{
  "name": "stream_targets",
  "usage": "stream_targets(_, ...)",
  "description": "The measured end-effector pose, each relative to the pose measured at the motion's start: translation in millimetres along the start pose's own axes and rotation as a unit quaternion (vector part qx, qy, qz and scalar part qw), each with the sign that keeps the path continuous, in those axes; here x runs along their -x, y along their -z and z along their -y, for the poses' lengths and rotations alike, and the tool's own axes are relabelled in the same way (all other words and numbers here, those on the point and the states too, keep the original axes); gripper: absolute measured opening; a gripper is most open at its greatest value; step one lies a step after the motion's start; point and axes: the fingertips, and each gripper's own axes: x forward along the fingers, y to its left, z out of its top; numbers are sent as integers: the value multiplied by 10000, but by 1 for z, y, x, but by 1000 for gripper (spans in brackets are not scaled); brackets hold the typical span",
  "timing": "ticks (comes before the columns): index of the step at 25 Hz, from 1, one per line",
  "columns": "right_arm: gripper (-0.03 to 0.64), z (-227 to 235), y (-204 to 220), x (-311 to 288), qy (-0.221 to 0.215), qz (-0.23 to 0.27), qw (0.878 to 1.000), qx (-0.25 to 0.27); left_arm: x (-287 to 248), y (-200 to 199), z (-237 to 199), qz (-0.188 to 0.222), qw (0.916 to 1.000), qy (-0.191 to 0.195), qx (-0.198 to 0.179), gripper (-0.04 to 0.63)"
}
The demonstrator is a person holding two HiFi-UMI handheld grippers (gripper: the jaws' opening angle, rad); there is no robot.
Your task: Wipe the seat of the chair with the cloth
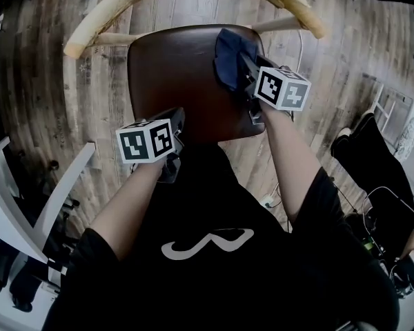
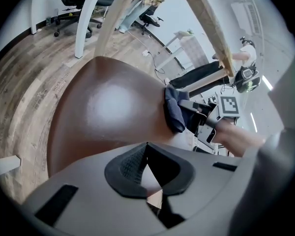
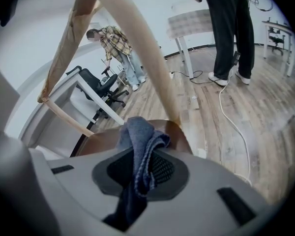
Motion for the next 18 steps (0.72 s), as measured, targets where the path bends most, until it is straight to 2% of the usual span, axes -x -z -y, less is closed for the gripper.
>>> stream_targets(7,54,41,-1,25,360,161,9990,-205,-11,2,15,-93,9998,94,-140,12)
stream_targets(14,54,46,2,23,408,176,9988,-205,-15,8,8,-156,9998,68,32,12)
stream_targets(18,54,34,-11,33,206,391,9983,-381,-11,11,4,-134,9999,46,33,12)
